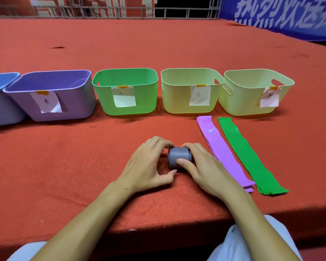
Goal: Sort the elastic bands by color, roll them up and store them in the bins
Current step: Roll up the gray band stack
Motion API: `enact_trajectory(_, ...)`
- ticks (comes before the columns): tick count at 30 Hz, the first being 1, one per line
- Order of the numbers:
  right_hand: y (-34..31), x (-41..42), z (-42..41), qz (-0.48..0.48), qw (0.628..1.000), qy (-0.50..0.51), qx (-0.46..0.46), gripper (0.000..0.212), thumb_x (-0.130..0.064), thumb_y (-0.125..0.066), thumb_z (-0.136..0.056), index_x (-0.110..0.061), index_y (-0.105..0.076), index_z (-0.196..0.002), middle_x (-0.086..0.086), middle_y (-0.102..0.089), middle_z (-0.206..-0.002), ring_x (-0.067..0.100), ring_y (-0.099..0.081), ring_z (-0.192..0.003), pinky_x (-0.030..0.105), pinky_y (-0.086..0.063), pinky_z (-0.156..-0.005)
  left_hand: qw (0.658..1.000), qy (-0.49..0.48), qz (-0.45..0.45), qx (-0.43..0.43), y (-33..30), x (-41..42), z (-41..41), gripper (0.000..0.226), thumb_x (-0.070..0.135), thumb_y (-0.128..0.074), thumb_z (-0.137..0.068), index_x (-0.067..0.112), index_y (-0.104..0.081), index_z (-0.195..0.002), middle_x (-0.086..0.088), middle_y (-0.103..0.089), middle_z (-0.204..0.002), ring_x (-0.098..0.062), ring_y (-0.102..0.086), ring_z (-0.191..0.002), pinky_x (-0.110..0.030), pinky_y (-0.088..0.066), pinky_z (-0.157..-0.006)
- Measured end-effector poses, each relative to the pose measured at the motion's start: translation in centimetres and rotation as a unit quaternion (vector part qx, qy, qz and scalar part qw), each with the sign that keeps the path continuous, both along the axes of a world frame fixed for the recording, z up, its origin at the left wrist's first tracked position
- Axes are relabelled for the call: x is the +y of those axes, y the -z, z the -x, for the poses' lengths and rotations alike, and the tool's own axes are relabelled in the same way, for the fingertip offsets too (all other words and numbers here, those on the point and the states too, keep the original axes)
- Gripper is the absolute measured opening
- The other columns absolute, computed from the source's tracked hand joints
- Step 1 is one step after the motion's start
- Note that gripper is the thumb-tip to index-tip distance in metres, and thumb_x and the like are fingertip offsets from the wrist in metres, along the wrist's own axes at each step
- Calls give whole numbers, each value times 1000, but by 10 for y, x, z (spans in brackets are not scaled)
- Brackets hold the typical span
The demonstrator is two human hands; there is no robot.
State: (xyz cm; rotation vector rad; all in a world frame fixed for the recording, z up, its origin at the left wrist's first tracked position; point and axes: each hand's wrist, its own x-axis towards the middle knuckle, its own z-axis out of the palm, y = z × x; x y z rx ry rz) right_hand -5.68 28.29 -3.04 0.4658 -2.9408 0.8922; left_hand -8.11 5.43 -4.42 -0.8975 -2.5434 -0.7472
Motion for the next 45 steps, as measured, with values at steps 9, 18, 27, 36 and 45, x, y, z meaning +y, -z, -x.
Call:
enact_trajectory(9, 2, 4, 2, 26, 999, -9, -20, 42, -58, -50, -104, -40, -42, -141, -14, -50, -137, 14, -59, -118, 49, -49, -100, 1000, -9, 12, 8, 2, 4, 2, 58, 46, -83, -82, 27, -58, -131, 12, -62, -125, -17, -60, -104, -43, -52, -86)
enact_trajectory(18, 3, 1, 2, 19, 999, 2, -37, 44, -56, -46, -105, -37, -40, -144, -8, -50, -144, 20, -58, -126, 47, -46, -104, 1000, 8, 6, 5, 1, 4, 0, 60, 41, -79, -83, 23, -58, -136, 7, -63, -131, -18, -63, -114, -39, -54, -93)
enact_trajectory(27, 0, -8, -10, 42, 999, 9, 2, 56, -59, -51, -102, -43, -31, -152, -14, -36, -143, 14, -67, -104, 44, -53, -93, 994, 49, -48, -91, -2, -5, 13, 54, 36, -84, -88, 20, -64, -136, 11, -68, -112, -5, -62, -95, -27, -51, -87)
enact_trajectory(36, 1, -1, -4, 27, 998, -44, 43, 69, -30, -79, -87, -44, -41, -142, -24, -44, -128, 2, -58, -83, 39, -56, -82, 984, 82, -55, -145, -8, -10, 14, 38, 38, -81, -93, 22, -68, -125, 9, -68, -101, -12, -63, -90, -32, -51, -83)
enact_trajectory(45, 3, -3, -3, -11, 997, -43, 60, 73, -58, -65, -75, -45, -41, -142, -19, -58, -130, 11, -65, -106, 40, -57, -86, 979, 68, -39, -191, -5, -13, 9, 37, 51, -70, -96, 24, -66, -121, 8, -70, -103, -18, -65, -93, -45, -52, -84)
